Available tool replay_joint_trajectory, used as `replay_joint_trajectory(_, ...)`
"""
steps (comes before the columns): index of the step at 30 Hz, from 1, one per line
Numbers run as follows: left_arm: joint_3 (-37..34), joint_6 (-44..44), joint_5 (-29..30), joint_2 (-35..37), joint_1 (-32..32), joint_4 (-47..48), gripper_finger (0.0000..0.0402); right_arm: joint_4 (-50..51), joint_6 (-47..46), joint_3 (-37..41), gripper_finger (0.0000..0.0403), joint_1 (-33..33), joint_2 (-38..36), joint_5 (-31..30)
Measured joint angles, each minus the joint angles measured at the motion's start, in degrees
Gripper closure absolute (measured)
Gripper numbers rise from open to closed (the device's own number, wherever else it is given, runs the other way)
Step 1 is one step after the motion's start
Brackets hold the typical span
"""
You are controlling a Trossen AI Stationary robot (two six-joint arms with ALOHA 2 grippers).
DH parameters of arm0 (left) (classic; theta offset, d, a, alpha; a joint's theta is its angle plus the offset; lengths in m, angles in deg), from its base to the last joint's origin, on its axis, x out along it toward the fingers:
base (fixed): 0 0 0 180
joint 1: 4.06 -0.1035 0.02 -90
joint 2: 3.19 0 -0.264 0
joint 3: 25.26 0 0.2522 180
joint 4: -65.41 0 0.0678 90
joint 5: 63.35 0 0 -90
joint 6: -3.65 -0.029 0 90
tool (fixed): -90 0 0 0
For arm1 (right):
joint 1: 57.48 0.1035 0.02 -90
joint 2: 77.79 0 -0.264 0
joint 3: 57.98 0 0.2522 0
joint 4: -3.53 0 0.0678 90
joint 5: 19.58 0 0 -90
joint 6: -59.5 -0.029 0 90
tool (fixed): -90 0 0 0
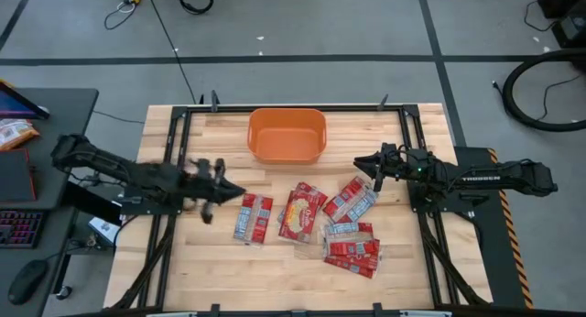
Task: Sort popcorn bags into baskets
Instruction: Put the red popcorn bag into the orange bin
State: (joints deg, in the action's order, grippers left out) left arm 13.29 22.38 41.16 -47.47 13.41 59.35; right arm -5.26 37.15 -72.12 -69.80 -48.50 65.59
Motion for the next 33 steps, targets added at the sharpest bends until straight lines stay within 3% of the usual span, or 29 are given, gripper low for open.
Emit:
replay_joint_trajectory(7,7.64,0.59,-0.34,-17.63,1.12,5.41,0.037,-0.08,0.0,0.0,0.0313,-0.01,0.01,0.0)
replay_joint_trajectory(14,15.66,-0.94,-0.93,-32.44,1.79,12.09,0.0296,-0.08,0.0,0.0,0.0313,-0.01,0.01,0.0)
replay_joint_trajectory(17,20.86,-3.09,-5.2,-38.14,1.7,17.15,0.0266,-0.09,0.02,0.0,0.0313,0.0,0.02,-0.01)
replay_joint_trajectory(22,30.08,-6.22,-6.89,-46.89,2.35,23.73,0.0246,-0.1,0.01,0.0,0.0313,0.0,0.0,-0.01)
replay_joint_trajectory(27,36.69,-14.56,1.55,-53.94,5.96,28.42,0.0231,-0.09,0.0,0.0,0.0313,-0.01,0.01,-0.01)
replay_joint_trajectory(33,42.38,-21.52,11.43,-60.44,9.6,30.32,0.0169,-0.09,0.01,0.0,0.0313,-0.01,0.03,-0.01)
